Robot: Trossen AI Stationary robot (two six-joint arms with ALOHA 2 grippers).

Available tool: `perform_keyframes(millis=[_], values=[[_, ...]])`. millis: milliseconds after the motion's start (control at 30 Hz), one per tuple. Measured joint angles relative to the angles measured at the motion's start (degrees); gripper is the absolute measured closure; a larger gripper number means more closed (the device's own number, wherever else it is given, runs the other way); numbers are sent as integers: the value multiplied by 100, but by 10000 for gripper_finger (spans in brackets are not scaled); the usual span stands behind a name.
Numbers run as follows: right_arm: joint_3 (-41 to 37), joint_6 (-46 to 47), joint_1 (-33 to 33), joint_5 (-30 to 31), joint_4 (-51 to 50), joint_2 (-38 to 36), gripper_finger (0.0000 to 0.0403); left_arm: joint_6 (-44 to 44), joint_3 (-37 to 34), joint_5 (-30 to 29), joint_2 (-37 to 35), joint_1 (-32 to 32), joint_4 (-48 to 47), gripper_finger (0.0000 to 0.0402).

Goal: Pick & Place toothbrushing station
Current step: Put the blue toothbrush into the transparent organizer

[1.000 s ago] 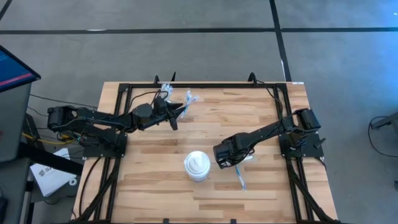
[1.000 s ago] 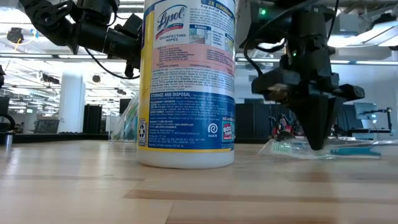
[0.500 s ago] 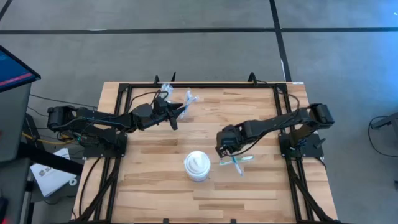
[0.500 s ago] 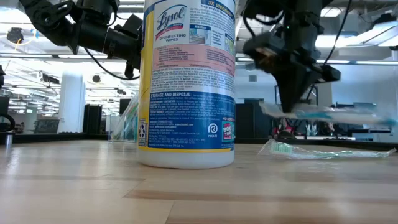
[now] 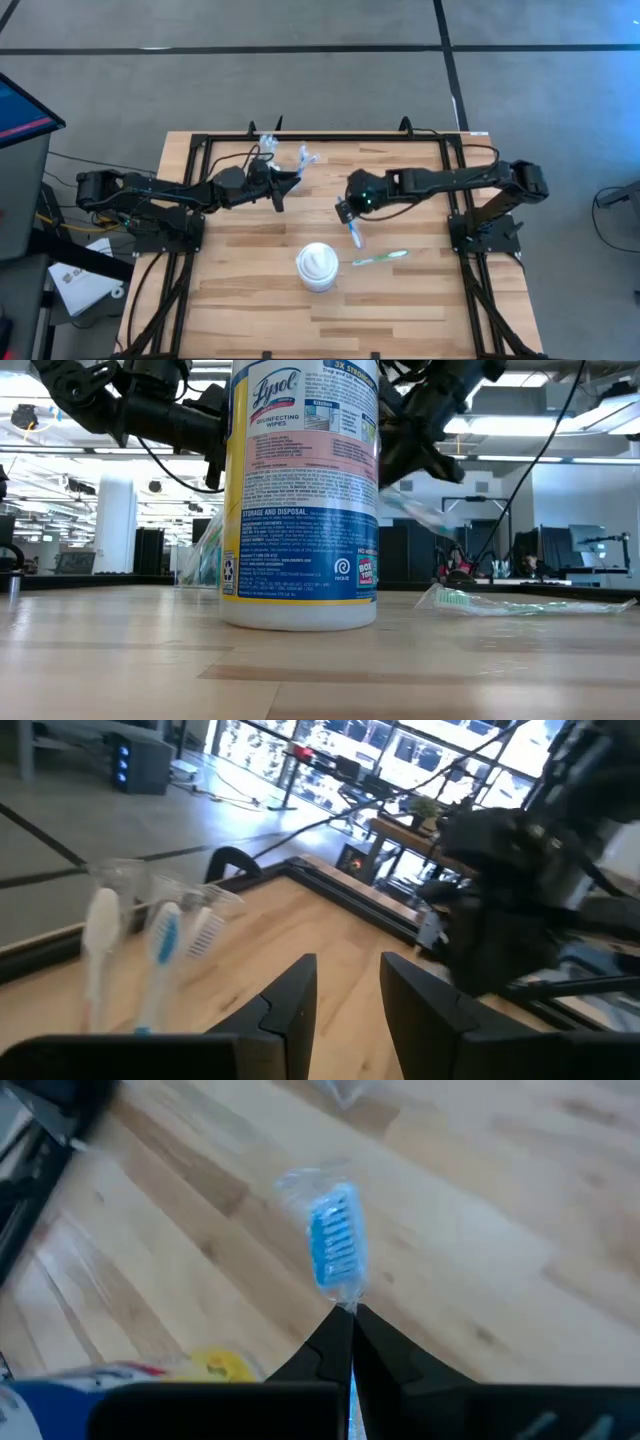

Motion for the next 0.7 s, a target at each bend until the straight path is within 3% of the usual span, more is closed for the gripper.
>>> perform_keyframes(millis=[333, 700], values=[[357, -1082, -437, -186, 779, 29, 403, -386, 2, 684, 1, 9, 157, 293], [864, -1711, -801, -189, 1221, 29, 403, -688, 2, 820, 1, 0, 768, 293]])
